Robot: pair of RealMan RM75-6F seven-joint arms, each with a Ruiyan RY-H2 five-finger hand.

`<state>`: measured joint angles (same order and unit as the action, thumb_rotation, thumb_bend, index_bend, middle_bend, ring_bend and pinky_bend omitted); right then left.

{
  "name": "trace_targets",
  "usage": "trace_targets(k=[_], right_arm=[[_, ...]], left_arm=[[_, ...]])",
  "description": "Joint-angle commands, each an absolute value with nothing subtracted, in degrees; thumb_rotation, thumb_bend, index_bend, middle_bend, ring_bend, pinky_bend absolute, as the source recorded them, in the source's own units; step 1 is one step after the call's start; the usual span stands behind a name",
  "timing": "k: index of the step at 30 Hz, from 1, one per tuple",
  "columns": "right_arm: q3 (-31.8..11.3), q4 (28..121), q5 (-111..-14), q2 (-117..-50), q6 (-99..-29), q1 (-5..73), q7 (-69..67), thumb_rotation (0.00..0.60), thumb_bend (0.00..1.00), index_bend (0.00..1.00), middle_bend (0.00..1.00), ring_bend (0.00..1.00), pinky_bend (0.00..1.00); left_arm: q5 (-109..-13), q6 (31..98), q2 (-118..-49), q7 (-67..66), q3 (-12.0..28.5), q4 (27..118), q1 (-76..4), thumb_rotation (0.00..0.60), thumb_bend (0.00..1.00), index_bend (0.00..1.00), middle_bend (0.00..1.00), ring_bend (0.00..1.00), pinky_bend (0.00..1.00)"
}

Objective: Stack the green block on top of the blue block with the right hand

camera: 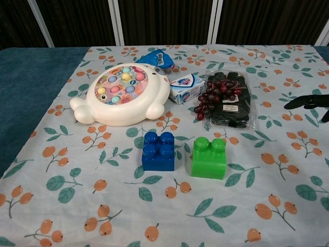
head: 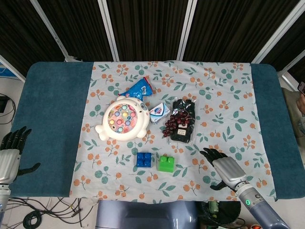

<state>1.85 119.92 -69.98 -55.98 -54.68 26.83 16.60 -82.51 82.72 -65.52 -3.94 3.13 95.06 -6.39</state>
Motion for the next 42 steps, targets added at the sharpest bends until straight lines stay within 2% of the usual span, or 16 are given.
trace_targets(k=[1, 15, 21, 31, 42], right_arm=[[1.85, 119.99, -69.73, -56.36, -54.8, 26.92, 17.08, 0.6, 0.09, 0.0, 0.0, 0.0, 0.18], [-0.71, 120.42, -64.69, -61.21, -55.25, 30.06, 22.66, 0.6, 0.09, 0.0, 0.0, 0.0, 0.18], [-2.97, 119.9, -59.37, -67.68, -55.62, 33.88, 28.06, 0.6, 0.09, 0.01, 0.03, 0.02, 0.21], [-4.88, 114.86, -50.61, -80.31, -59.42, 38.96, 35.86, 0.6, 0.13, 0.12, 0.14, 0.14, 0.28], [-4.6, 111.64, -46.8, -85.78, -62.24, 40.97, 38.87, 0.6, 0.14, 0.16, 0.15, 0.15, 0.29]], left_arm=[[-82.49, 82.72, -65.47, -3.78, 3.15, 95.04, -6.39, 0.6, 0.0, 0.0, 0.0, 0.0, 0.0], [-81.77, 82.25, -65.01, -2.49, 3.53, 95.15, -6.56, 0.6, 0.0, 0.0, 0.0, 0.0, 0.0], [-81.23, 81.72, -64.82, -2.08, 3.56, 95.41, -6.64, 0.6, 0.0, 0.0, 0.0, 0.0, 0.0], [-80.49, 80.95, -64.34, -0.97, 3.69, 95.94, -6.79, 0.6, 0.0, 0.0, 0.0, 0.0, 0.0], [-80.18, 80.09, -63.68, 0.17, 3.59, 96.48, -6.97, 0.6, 0.0, 0.0, 0.0, 0.0, 0.0]])
